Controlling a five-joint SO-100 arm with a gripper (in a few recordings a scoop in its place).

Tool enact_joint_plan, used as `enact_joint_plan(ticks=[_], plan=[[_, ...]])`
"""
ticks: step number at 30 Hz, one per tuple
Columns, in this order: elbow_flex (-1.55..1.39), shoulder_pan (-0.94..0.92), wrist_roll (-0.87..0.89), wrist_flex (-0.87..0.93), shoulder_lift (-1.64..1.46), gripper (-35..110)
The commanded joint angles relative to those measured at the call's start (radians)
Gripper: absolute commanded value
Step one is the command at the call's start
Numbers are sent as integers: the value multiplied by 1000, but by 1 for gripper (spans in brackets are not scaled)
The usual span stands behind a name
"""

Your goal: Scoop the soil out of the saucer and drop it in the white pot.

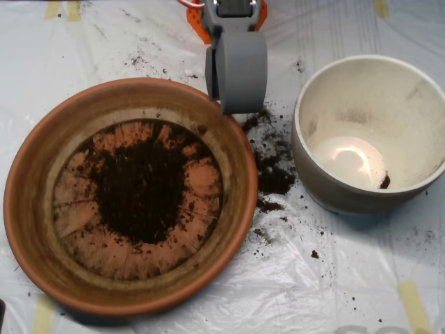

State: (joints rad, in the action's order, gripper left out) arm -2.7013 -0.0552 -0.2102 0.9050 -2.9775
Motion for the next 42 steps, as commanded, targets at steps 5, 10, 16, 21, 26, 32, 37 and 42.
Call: enact_joint_plan(ticks=[5, 10, 16, 21, 26, 32, 37, 42], plan=[[239, -110, 61, -3, 259, 28], [307, -179, 86, -17, 402, 30], [324, -232, 83, -11, 497, 33], [328, -347, 133, -44, 572, 32], [399, -448, 132, -97, 765, 30], [505, -506, 146, -117, 969, 36], [612, -525, 149, -74, 1101, 40], [695, -537, 143, -55, 1207, 42]])
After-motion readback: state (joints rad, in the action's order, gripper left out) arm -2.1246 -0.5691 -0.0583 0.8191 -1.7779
